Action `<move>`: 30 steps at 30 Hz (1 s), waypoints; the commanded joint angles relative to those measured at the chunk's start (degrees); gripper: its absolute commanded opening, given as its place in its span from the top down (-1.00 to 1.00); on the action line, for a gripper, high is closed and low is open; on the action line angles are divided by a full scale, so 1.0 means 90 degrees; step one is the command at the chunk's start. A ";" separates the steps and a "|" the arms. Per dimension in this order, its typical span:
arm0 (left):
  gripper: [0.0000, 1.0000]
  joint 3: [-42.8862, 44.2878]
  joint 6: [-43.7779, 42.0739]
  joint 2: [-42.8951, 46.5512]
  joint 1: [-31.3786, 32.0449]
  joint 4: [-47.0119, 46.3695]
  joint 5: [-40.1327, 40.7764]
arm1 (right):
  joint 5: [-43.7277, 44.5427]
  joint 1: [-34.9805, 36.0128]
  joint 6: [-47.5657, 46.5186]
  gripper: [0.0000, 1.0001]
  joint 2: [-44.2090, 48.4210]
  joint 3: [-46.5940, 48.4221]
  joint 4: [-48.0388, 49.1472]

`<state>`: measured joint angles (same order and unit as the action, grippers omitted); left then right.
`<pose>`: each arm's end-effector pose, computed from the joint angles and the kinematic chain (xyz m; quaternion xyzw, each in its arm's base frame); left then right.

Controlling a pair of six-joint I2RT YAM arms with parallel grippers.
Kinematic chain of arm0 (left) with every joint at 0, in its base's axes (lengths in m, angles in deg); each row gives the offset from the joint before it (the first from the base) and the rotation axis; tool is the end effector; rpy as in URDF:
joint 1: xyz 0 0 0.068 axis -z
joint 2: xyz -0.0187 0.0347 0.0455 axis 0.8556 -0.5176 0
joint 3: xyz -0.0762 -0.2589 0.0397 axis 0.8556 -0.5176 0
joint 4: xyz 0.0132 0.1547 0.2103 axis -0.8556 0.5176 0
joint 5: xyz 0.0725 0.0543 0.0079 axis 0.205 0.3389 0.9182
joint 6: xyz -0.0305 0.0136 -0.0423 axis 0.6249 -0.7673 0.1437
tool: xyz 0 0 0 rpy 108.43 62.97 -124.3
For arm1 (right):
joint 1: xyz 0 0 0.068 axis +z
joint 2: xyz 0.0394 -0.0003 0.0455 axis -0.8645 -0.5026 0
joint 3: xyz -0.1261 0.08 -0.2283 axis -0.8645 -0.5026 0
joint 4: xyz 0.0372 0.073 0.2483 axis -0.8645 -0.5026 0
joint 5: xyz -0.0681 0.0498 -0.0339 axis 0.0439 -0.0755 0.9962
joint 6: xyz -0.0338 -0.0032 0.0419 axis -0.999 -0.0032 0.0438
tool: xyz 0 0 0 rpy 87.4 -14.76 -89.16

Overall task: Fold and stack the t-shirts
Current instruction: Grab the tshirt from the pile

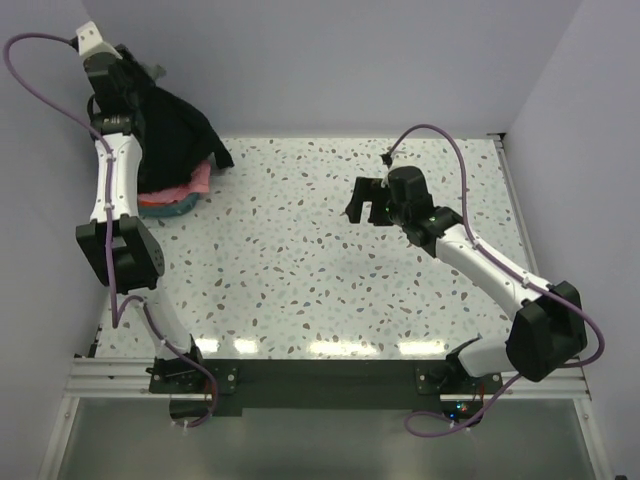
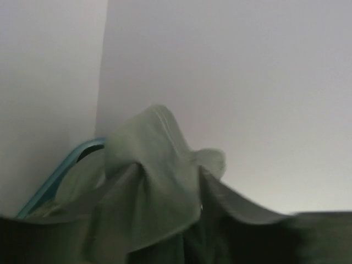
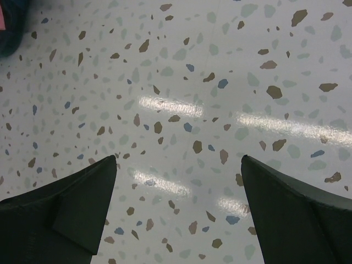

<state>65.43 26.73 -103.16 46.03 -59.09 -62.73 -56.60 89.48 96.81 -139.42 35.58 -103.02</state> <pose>0.4538 0.1069 0.4360 -0.2542 0.6727 -0.0230 0.6945 0.2765 0.1551 0.2990 -0.0144 0.8737 0.2040 0.4414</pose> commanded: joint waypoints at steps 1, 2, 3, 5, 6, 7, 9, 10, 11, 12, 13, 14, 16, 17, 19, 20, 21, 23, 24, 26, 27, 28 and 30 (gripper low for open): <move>-0.17 -0.0186 0.0083 0.0099 -0.0033 -0.0327 -0.0169 | -0.0084 -0.0003 -0.0049 -0.97 -0.0077 0.0201 0.0176; -0.26 -0.0235 0.0093 0.0128 -0.0043 -0.0317 -0.0130 | -0.0094 -0.0003 -0.0059 -0.98 -0.0116 0.0201 0.0176; -0.31 -0.0313 0.0122 0.0157 -0.0033 -0.0298 -0.0120 | -0.0094 0.0006 -0.0050 -0.97 -0.0145 0.0201 0.0176; -0.31 -0.0440 0.0219 0.0293 -0.0043 -0.0190 -0.0033 | -0.0094 -0.0003 -0.0050 -0.97 -0.0204 0.0182 0.0215; -0.24 -0.0692 0.0345 0.0372 -0.0043 -0.0161 0.0007 | -0.0104 -0.0003 -0.0049 -0.98 -0.0224 0.0172 0.0225; -0.22 -0.0868 0.0414 0.0450 -0.0024 -0.0151 0.0075 | -0.0104 -0.0003 -0.0040 -0.98 -0.0253 0.0182 0.0263; -0.16 -0.1435 0.0580 0.0674 -0.0004 -0.0170 0.0183 | -0.0163 -0.0003 -0.0001 -0.97 -0.0350 0.0191 0.0274; -0.14 -0.1601 0.0620 0.0724 0.0054 -0.0132 0.0193 | -0.0182 -0.0003 0.0009 -0.97 -0.0389 0.0201 0.0312; -0.10 -0.1883 0.0639 0.0792 0.0103 -0.0093 0.0309 | -0.0231 -0.0003 0.0009 -0.97 -0.0428 0.0211 0.0313; -0.09 -0.2021 0.0669 0.0821 0.0152 -0.0034 0.0387 | -0.0231 -0.0003 0.0038 -0.97 -0.0477 0.0221 0.0313; -0.09 -0.2177 0.0679 0.0851 0.0278 -0.0014 0.0446 | -0.0251 -0.0003 0.0038 -0.97 -0.0497 0.0231 0.0332; -0.09 -0.2449 0.0650 0.0909 0.0337 -0.0043 0.0456 | -0.0280 -0.0003 0.0058 -0.97 -0.0526 0.0221 0.0342; -0.11 -0.2676 0.0620 0.0958 0.0513 -0.0024 0.0593 | -0.0290 -0.0003 0.0048 -0.97 -0.0565 0.0221 0.0342; -0.17 -0.2938 0.0630 0.1026 0.0552 -0.0043 0.0593 | -0.0280 -0.0003 0.0048 -0.97 -0.0575 0.0211 0.0342; -0.25 -0.3145 0.0649 0.1075 0.0630 -0.0073 0.0661 | -0.0241 -0.0003 0.0019 -0.97 -0.0595 0.0201 0.0323; -0.30 -0.3300 0.0640 0.1095 0.0650 -0.0082 0.0632 | -0.0222 -0.0003 0.0019 -0.97 -0.0585 0.0192 0.0322; -0.31 -0.3360 0.0630 0.1085 0.0679 -0.0102 0.0584 | -0.0212 -0.0003 0.0009 -0.97 -0.0566 0.0172 0.0342; -0.34 -0.3506 0.0591 0.1066 0.0728 -0.0093 0.0573 | -0.0202 -0.0003 -0.0010 -0.97 -0.0585 0.0162 0.0332; -0.34 -0.3536 0.0591 0.1056 0.0748 -0.0054 0.0593 | -0.0202 0.0006 -0.0010 -0.97 -0.0585 0.0162 0.0332; -0.33 -0.3497 0.0639 0.0959 0.0768 0.0160 0.0777 | -0.0212 -0.0003 -0.0010 -0.97 -0.0624 0.0172 0.0332; -0.33 -0.3497 0.0717 0.0949 0.0768 0.0394 0.0895 | -0.0212 -0.0003 -0.0020 -0.98 -0.0634 0.0191 0.0322; -0.33 -0.3545 0.0737 0.0968 0.0768 0.0396 0.0993 | -0.0221 -0.0003 -0.0030 -0.97 -0.0644 0.0192 0.0313; -0.37 -0.3857 0.0718 0.1124 0.0777 0.0115 0.1023 | -0.0231 -0.0003 -0.0020 -0.98 -0.0653 0.0192 0.0322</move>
<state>32.95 32.26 -96.52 52.98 -56.99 -56.63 -58.16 89.48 96.86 -144.99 35.58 -102.41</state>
